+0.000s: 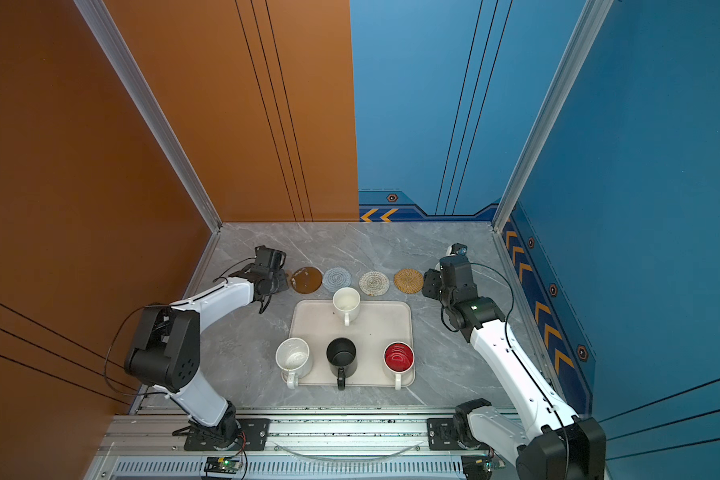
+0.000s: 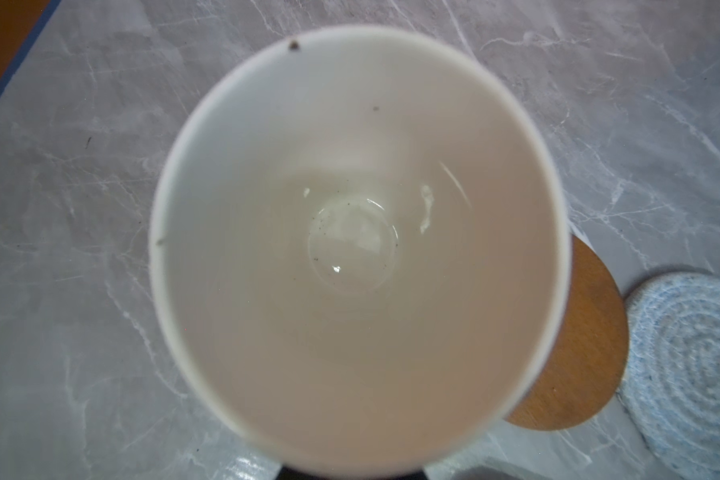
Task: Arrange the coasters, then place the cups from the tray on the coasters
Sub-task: 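Carry the blue-handled mug over the paw-print cork coaster with left gripper, then lower the mug onto the paw-print coaster and open the left gripper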
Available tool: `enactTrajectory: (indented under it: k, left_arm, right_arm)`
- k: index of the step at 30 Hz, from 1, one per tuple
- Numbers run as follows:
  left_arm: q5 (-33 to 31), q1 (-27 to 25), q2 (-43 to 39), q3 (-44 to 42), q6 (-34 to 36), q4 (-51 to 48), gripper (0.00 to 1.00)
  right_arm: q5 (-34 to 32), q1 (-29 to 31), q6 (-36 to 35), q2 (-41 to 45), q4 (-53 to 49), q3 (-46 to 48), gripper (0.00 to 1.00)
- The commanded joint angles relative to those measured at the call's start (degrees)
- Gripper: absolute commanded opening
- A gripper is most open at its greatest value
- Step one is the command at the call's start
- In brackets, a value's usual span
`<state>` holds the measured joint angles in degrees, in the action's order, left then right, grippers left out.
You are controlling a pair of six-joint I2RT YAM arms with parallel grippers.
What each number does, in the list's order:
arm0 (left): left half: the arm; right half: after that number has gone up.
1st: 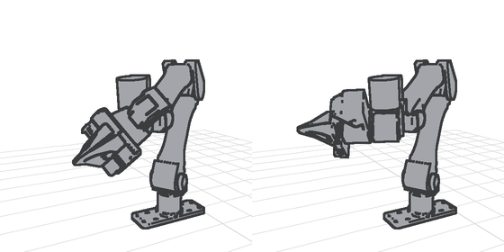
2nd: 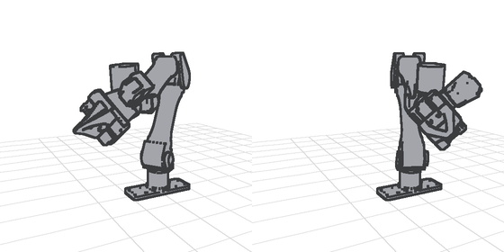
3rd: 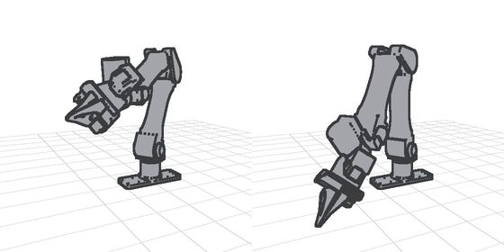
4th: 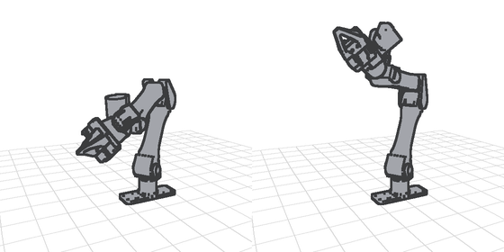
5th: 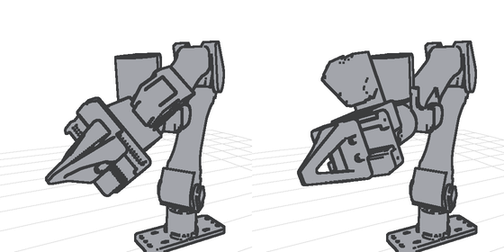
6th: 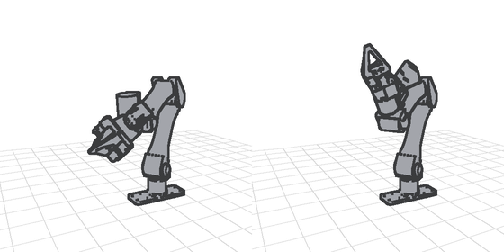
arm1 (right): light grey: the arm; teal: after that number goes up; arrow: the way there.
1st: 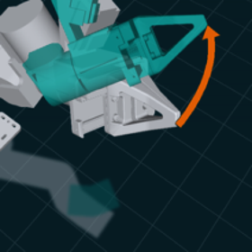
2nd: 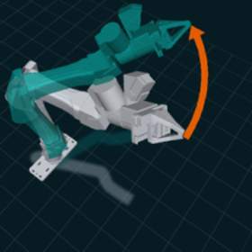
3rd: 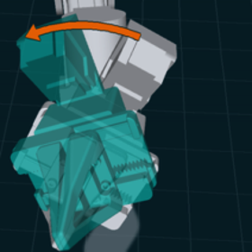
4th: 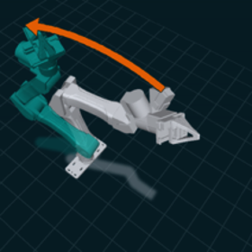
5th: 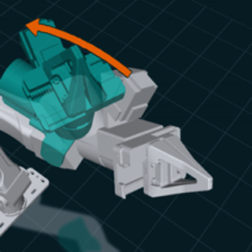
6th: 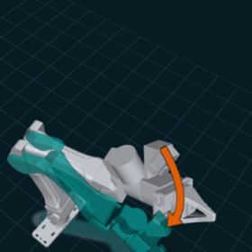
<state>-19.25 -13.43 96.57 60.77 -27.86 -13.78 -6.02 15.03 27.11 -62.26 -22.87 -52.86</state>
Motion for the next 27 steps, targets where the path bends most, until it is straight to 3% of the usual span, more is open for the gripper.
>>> enactTrajectory:
  k: [1, 10, 14, 20, 27]
  left_arm:
    - [-0.9, 0.6, 0.7, 0.9, 0.1, 2.0, 0.00]
    - [-0.3, 0.9, 1.4, 0.8, -0.6, 1.8, 0.00]
    - [0.2, 1.0, 1.3, 0.8, -0.8, 1.7, 0.18]
    - [0.6, 1.0, 1.2, 1.3, -0.6, 0.3, 0.37]
    - [0.4, 1.0, 0.7, 1.3, -0.6, -0.6, 0.46]
  right_arm:
    - [0.3, 0.4, 0.9, -0.2, 0.5, -1.3, 0.53]
    - [0.2, 0.4, 0.8, 0.1, 0.3, -1.3, 0.53]
    - [0.1, 0.4, 0.7, 0.2, 0.2, -1.4, 0.53]
    - [0.2, 0.4, 0.7, 0.4, 0.2, -1.4, 0.53]
    - [0.1, 0.4, 0.7, 0.4, 0.1, -1.4, 0.53]
